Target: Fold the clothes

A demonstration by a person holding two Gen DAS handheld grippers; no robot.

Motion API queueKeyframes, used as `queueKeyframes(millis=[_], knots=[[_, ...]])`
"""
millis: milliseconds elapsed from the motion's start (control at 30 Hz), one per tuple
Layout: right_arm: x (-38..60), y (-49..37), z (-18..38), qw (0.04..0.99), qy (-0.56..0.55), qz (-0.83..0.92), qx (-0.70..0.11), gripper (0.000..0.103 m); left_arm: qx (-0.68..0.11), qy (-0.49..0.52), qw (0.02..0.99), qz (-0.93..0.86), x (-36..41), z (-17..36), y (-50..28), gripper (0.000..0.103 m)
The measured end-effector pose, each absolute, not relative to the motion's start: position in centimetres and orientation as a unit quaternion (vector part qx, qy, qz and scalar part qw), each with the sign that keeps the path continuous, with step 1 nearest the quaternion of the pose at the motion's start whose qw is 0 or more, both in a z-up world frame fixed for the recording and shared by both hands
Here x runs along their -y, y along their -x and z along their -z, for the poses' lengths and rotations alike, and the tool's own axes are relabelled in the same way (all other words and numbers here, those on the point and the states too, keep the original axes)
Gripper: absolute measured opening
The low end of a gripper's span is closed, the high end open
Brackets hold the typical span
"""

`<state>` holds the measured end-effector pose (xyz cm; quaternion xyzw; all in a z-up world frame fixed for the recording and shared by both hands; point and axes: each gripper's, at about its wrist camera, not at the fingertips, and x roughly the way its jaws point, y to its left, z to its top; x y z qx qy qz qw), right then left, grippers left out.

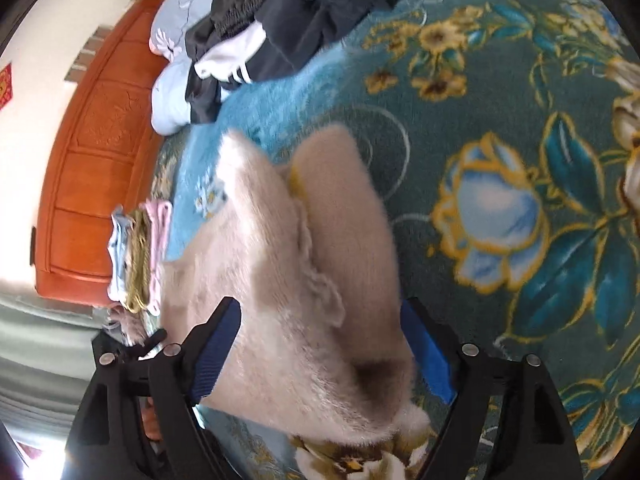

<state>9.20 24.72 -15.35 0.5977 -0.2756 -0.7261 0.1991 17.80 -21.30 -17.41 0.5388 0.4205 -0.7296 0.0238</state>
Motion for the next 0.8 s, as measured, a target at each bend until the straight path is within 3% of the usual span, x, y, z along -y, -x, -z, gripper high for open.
queueKeyframes(millis=[400, 800], knots=[[-22.2, -4.9, 16.9, 0.218, -0.598, 0.729, 0.254, 0.086, -0.453, -0.519, -0.037, 0.724, 22.2, 19.1, -14.8, 0.082], [-22.3, -5.1, 17.4, 0.241, -0.596, 0.708, 0.293, 0.086, -0.49, -0.541, -0.097, 0.676, 22.8, 20.1, -14.7, 0.081]])
